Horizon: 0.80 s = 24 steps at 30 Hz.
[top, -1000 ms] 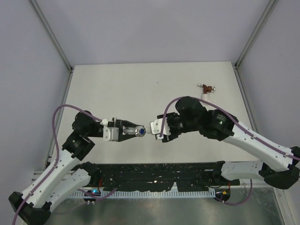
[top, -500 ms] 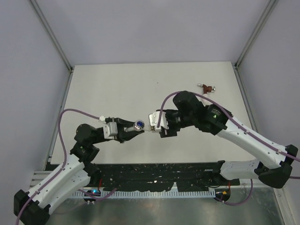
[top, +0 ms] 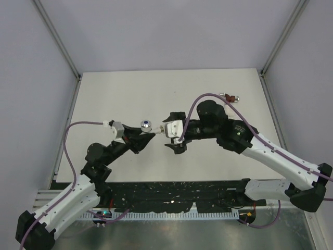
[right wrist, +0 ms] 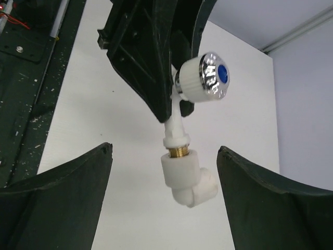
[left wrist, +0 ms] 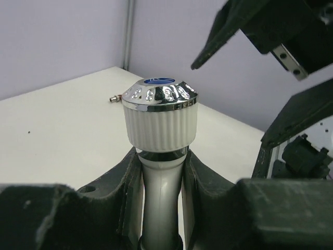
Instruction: Install the water faucets
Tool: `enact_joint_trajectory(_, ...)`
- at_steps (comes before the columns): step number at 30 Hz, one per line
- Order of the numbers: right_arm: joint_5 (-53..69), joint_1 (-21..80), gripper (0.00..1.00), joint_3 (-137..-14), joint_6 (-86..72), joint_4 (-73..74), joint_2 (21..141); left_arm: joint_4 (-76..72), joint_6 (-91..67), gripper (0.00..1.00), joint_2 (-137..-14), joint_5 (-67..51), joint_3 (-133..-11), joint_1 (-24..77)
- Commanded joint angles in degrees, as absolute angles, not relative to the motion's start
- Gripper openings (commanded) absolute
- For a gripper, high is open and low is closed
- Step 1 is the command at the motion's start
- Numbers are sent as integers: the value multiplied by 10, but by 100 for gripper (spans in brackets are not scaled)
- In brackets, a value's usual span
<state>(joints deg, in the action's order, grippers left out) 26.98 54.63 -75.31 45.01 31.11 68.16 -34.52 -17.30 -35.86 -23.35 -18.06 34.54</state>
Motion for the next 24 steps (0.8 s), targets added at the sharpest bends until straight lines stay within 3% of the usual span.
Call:
enact_joint_trajectory(1, 231, 541, 85, -670, 458, 176, 612, -334, -290, 0, -324, -118, -207, 331)
enact_joint_trajectory(4, 211, 535, 85, -602, 460, 80, 571, -224, -372, 0, -316, -97, -252, 315)
enact_joint_trajectory(9, 186, 520, 85, -507, 449, -46, 518, -109, -463, 0, -336, -195, -344, 260)
enact_joint_trajectory(16, 213, 487, 85, -471, 427, -133, 504, -178, -625, 0, -406, -382, -372, 202)
enact_joint_trajectory(24, 293, 468, 85, -493, 403, -142, 520, -178, -648, 0, -421, -423, -402, 203)
